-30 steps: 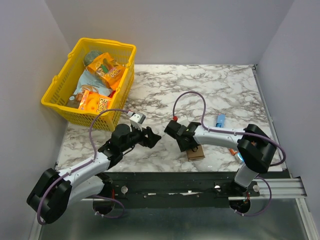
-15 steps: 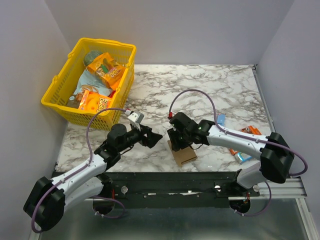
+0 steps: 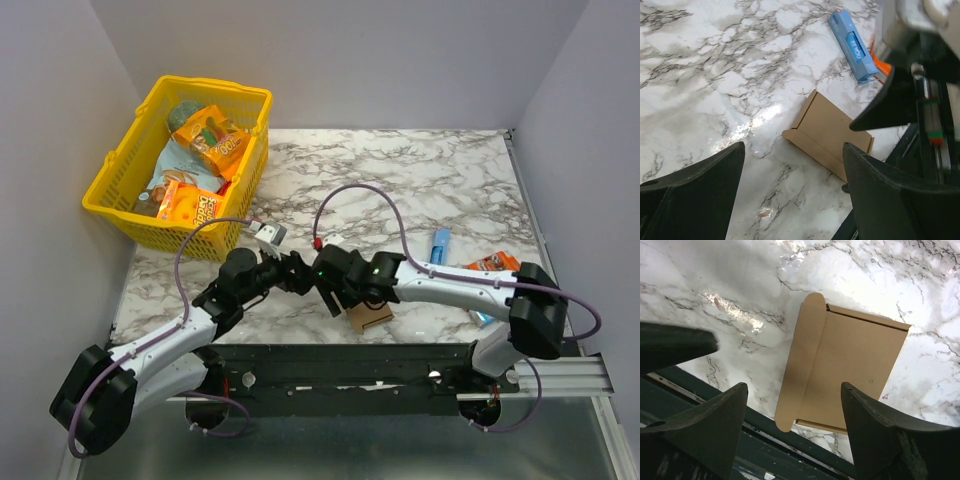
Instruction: Fold the paper box
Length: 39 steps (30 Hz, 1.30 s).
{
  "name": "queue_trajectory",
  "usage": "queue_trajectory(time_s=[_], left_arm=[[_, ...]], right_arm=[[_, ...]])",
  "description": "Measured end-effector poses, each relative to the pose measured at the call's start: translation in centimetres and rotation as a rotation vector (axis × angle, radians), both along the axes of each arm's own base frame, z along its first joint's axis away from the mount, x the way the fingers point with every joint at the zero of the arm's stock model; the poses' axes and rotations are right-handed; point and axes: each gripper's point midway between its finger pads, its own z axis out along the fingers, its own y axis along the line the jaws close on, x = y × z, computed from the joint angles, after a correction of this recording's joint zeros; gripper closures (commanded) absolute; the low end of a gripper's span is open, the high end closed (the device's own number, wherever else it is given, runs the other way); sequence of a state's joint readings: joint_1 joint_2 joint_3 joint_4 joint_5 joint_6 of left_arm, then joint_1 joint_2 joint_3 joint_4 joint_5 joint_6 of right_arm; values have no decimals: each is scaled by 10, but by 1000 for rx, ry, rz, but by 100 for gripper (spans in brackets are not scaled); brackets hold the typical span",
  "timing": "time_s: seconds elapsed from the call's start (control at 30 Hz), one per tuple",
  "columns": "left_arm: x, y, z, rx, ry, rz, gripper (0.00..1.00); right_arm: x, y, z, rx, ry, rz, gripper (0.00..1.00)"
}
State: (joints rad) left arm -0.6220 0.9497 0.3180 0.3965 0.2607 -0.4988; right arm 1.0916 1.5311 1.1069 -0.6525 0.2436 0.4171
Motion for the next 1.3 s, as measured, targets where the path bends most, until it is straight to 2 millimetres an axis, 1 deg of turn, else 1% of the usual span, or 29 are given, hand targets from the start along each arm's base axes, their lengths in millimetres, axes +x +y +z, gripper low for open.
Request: queue_trajectory(time_s=[0.07,0.1,0.17,0.27,0.3,0.43,0.57,0.6,0.77,0.8,0.83,1.1,1.2,1.3], left_arm=[[4,5,-2,-2,27,50,10],[6,9,-4,-1,42,77,10],[12,21,-12,13,89,152,10],[20,36,-14,-1,127,244,10],[22,40,-14,-8,135,268,10],[25,49,-11,-26,147,315,8],[27,53,-7,-43,146,337,8],[28,54,-7,-43,147,340,8],[29,58,-9,-46,160,356,8],[29,58,-8,-47,160,358,8],[30,59,-9,-46,162,360,8],[29,62,-7,-50,163,365,8],[30,62,-5,-55,158,365,8],[30,63,-5,-57,158,366,8]], right_arm=[[-2,4,-6,-56,-36,-40,25],[-4,5,-12,-88,-50,-59,29],[-4,0,-25,-161,-74,-103,29],[-6,-10,-44,-259,-102,-137,34],[-5,-13,-48,-286,-112,-146,37],[0,-23,-58,-366,-157,-172,44],[7,-24,-58,-397,-210,-175,49],[8,-24,-58,-403,-219,-173,53],[13,-19,-59,-440,-277,-163,64],[13,-19,-59,-449,-290,-161,72],[14,-19,-59,-458,-301,-161,76],[17,-25,-52,-498,-341,-158,95],[17,-24,-45,-507,-343,-151,98],[17,-22,-32,-484,-345,-141,99]])
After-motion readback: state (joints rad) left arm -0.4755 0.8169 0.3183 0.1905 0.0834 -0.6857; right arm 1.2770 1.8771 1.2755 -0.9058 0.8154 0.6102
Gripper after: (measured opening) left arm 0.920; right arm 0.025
